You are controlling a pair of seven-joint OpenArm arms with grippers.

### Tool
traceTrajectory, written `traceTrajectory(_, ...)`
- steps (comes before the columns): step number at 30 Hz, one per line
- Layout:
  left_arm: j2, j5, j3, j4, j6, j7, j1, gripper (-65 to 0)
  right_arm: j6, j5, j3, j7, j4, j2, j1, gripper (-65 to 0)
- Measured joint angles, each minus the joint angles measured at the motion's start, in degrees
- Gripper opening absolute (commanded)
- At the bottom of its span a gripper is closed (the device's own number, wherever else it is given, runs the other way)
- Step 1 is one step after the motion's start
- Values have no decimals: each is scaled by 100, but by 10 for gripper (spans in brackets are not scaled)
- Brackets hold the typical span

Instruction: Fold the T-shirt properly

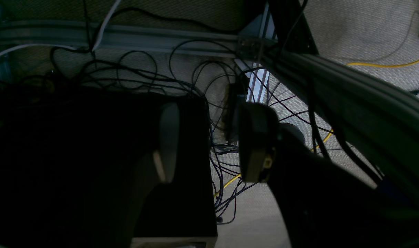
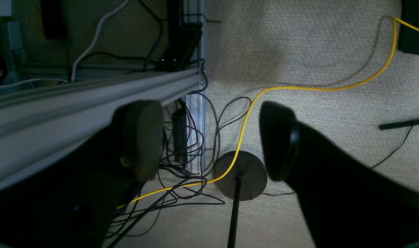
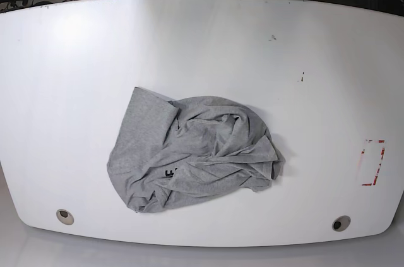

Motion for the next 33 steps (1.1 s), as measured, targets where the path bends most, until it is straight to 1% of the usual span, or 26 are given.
traceTrajectory(1,92,39,-232,76,-17,-793,273,-397,44,-2,76,-90,1692,-192,-981,-228)
traceTrajectory(2,92,39,-232,76,-17,-793,256,-397,44,-2,76,-90,1692,-192,-774,-227)
traceTrajectory(3,68,-72,-59,61,11,-337,170,-397,61,59,7,227,1185,-142,-411,-227)
traceTrajectory(4,28,63,48,13,-35,173,155,-397,50,105,-24,269,411,-92,-238,-227)
traceTrajectory(5,15,107,22,-4,-48,199,177,-397,-74,0,-11,-175,151,-94,-201,-227)
traceTrajectory(6,4,9,-2,-4,2,13,192,-397,-96,-92,-17,-120,105,-94,-203,-227)
traceTrajectory(7,-4,7,-2,-2,24,-20,181,-397,26,31,-15,149,111,-83,-232,-227)
traceTrajectory(8,-15,15,0,2,22,7,188,-397,44,76,-13,291,125,-85,-247,-227)
traceTrajectory(9,-15,13,-2,2,22,-37,186,-397,11,55,-11,258,120,-85,-251,-227)
traceTrajectory(10,-17,17,0,-2,22,72,184,-397,-26,28,-11,22,107,-83,-258,-227)
traceTrajectory(13,-11,15,-2,0,20,-44,186,-397,2,22,-17,131,107,-92,-299,-227)
traceTrajectory(15,0,17,0,0,20,44,173,-397,-2,17,-17,28,90,-92,-254,-227)
traceTrajectory(23,-2,15,0,2,20,15,179,-397,0,24,-11,103,79,-96,-96,-227)
traceTrajectory(26,0,15,0,2,17,17,195,-396,-2,22,-11,-153,76,-94,-111,-227)
traceTrajectory(29,-7,15,0,0,20,20,214,-396,0,20,-13,-260,70,-98,-151,-227)
traceTrajectory(33,-4,15,-2,0,17,17,223,-396,-2,22,-11,-254,72,-94,-160,-227)
